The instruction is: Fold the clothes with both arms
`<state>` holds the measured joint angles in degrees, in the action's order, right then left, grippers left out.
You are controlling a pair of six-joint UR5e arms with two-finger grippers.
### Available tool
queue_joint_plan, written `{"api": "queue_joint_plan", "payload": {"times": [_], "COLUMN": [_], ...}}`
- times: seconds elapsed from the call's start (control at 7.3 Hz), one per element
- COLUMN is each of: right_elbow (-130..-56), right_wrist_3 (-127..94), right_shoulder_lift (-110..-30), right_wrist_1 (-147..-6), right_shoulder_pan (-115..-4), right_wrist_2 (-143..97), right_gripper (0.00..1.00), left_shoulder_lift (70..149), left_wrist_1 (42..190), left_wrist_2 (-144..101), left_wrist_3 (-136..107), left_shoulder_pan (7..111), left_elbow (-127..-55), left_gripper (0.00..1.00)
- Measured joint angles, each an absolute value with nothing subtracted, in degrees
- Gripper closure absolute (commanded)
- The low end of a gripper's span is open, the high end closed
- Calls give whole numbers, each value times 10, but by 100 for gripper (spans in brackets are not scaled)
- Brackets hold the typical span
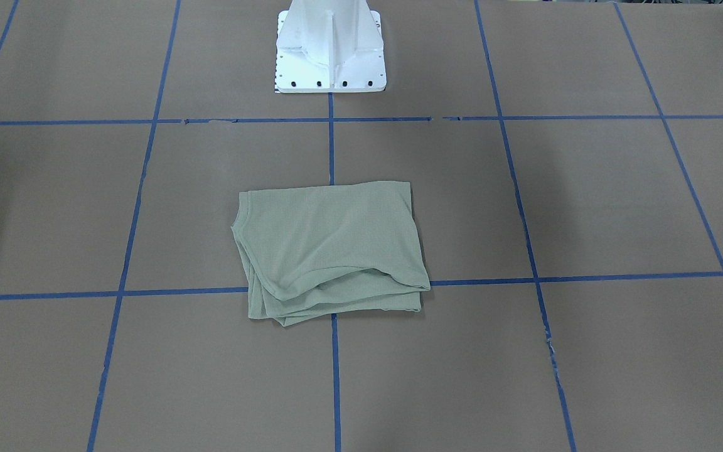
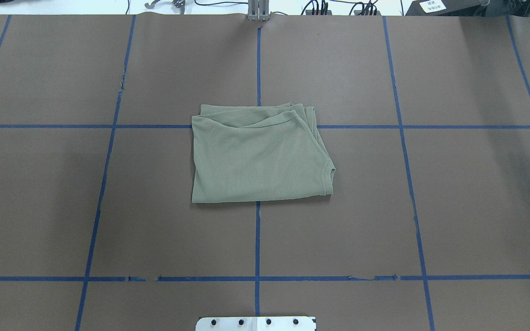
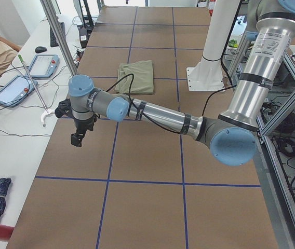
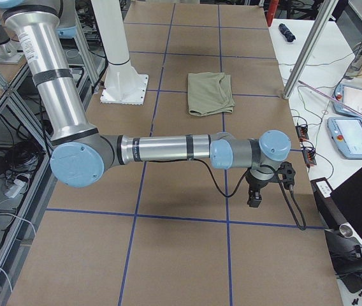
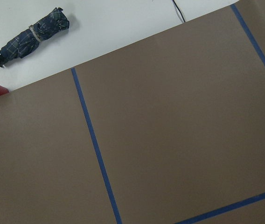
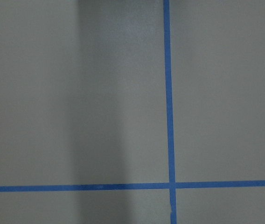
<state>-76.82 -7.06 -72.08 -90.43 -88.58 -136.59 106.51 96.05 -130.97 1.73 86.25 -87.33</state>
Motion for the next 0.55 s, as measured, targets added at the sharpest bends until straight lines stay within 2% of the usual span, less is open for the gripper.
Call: {"api": "queue_joint_plan", "payload": {"times": [0.55], "right_elbow": [-795], "right_wrist_3": [-77], "right_shoulder_lift": [-728], "right_wrist_1": [-904], "right_shoulder_pan": [-856], "right_wrist_2": [-1347], "right_gripper": [0], "left_shoulder_lift": [1012], "left_wrist_1": [998], "left_wrist_2": [-1353], "left_wrist_3": [17], "left_shoulder_pan": [863], "left_elbow": [-871], "left_gripper": [0]}}
